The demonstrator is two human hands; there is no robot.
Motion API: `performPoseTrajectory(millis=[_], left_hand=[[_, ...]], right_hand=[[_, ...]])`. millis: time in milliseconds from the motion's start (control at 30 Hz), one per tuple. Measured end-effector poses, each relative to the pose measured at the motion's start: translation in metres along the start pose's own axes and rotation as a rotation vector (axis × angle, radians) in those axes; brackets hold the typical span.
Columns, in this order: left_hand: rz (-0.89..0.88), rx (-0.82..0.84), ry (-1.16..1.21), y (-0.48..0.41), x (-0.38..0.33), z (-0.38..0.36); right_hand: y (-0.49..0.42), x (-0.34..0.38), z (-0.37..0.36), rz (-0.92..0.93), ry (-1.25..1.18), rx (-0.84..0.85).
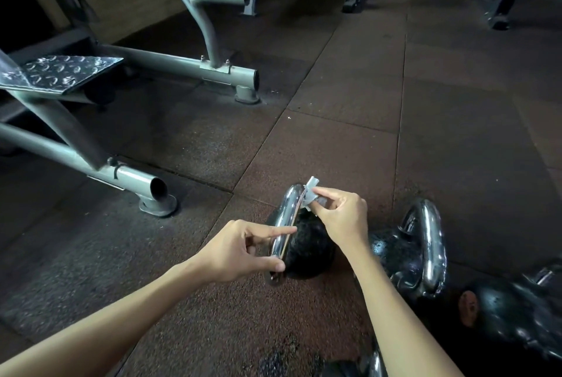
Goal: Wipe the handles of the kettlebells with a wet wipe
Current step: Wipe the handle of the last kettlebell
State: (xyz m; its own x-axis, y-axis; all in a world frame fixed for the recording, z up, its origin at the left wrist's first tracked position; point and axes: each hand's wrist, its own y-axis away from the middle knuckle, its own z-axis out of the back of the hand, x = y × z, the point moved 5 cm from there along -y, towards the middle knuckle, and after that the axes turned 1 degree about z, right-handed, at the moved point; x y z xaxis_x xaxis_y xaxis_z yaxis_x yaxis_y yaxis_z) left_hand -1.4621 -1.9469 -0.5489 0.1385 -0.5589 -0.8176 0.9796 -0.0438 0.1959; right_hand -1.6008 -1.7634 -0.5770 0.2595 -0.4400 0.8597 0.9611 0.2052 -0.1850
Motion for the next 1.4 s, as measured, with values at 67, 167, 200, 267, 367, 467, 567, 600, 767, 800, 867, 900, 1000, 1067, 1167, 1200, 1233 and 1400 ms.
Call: performPoseTrajectory(millis=[67,167,200,267,367,467,567,600,767,800,867,900,1000,1067,1167,1200,1233,1400], left_hand=[[-0.001,-0.003,0.005,-0.002,0.002,0.0],[0.005,0.004,0.031,-0.003,0.004,-0.002],[0.014,0.006,0.061,-0.003,0.005,-0.002],[0.034,0.01,0.084,-0.003,0.005,0.0],[0.032,0.029,0.09,-0.005,0.003,0.001],[0.038,0.044,0.116,-0.007,0.005,0.002],[0.036,0.068,0.149,-0.011,0.008,0.004],[0.037,0.071,0.157,-0.012,0.008,0.005],[0.014,0.079,0.149,-0.015,0.004,0.009],[0.01,0.081,0.157,-0.017,0.005,0.009],[0.004,0.082,0.183,-0.019,0.004,0.011],[0.0,0.079,0.203,-0.02,0.003,0.012],[-0.012,0.071,0.27,-0.023,0.0,0.012],[0.004,0.077,0.309,-0.028,0.0,0.011],[0.019,0.081,0.311,-0.035,0.0,0.013],[0.024,0.082,0.314,-0.036,0.0,0.013],[0.027,0.085,0.32,-0.037,-0.001,0.013],[0.057,0.095,0.358,-0.039,0.005,0.01]], right_hand=[[0.0,-0.006,-0.005,-0.041,0.04,0.012],[-0.001,-0.006,-0.006,-0.06,0.002,0.004],[-0.001,-0.003,-0.004,-0.049,-0.035,-0.006],[-0.001,0.006,-0.002,-0.01,-0.105,-0.012],[-0.005,0.013,0.001,0.018,-0.135,0.011],[-0.005,0.019,0.003,0.026,-0.144,0.015],[0.009,0.03,0.005,0.087,-0.16,0.074],[0.014,0.035,0.007,0.124,-0.149,0.102],[-0.006,0.052,0.009,0.168,-0.083,0.092],[-0.009,0.052,0.009,0.157,-0.076,0.076],[-0.005,0.053,0.009,0.139,-0.078,0.085],[0.003,0.053,0.008,0.132,-0.084,0.106],[0.028,0.047,0.003,0.103,-0.146,0.142],[0.026,0.043,0.0,0.053,-0.194,0.084],[0.009,0.041,0.004,-0.01,-0.2,0.002],[0.006,0.042,0.005,-0.014,-0.201,0.007],[0.009,0.042,0.006,-0.011,-0.2,0.023],[0.047,0.036,-0.001,0.041,-0.217,0.128]])
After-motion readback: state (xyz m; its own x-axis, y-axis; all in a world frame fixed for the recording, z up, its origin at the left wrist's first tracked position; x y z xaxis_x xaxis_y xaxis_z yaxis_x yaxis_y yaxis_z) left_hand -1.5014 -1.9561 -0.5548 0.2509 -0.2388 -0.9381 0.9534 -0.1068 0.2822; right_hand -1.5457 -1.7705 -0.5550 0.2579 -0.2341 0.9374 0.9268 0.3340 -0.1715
